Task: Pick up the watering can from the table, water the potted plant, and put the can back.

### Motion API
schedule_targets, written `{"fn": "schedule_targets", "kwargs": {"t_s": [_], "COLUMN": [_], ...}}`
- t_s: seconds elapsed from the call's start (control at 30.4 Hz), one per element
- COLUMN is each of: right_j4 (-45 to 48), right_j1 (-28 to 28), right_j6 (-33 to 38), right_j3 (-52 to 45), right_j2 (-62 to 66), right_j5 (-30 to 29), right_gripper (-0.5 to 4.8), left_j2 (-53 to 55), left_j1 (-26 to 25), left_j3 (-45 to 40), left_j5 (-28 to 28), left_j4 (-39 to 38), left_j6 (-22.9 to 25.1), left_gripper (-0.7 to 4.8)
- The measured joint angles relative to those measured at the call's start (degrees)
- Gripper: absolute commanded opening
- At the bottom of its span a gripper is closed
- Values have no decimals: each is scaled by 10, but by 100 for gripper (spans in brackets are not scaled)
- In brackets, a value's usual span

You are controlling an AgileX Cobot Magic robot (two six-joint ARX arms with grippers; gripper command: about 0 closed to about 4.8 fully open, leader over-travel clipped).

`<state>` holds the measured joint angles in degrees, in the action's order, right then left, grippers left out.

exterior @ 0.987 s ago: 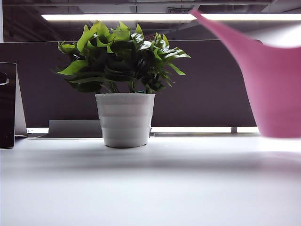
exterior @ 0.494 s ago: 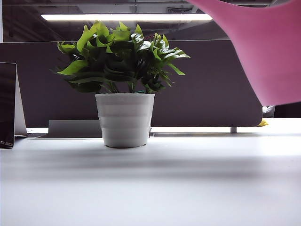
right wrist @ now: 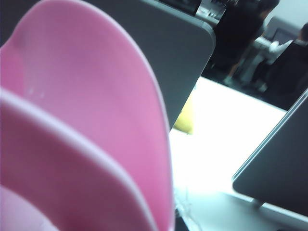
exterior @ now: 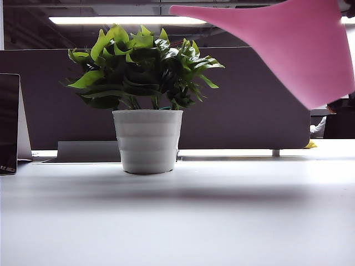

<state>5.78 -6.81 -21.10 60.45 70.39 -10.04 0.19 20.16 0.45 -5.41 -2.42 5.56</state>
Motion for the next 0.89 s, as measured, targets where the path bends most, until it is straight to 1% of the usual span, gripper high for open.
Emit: {"fn": "schedule_targets", "kwargs": {"t_s": [0.16,0.3,0.46,0.72,0.89], "right_j4": [-31,-43,-76,-84,-80], "right_j1": [1,3,2,2,3], "right_j6": [-30,-54,-89,-146,-161], "right_j3": [49,73,101,115,118], "right_j2": [0,0,0,1,1], "right_j5": [5,12,15,29,32], "right_gripper": [-6,-6,-6,-6,-6], "left_j2": [0,0,0,0,0], "left_j1": [-27,-37,-37,-37,-37], "left_j3": [0,0,0,0,0], "left_j5": [2,3,3,3,3], "left_j4": [0,-1,-1,-1,-1], "left_j6": [0,0,0,0,0], "left_gripper": [-5,-5,-5,-5,-5]}}
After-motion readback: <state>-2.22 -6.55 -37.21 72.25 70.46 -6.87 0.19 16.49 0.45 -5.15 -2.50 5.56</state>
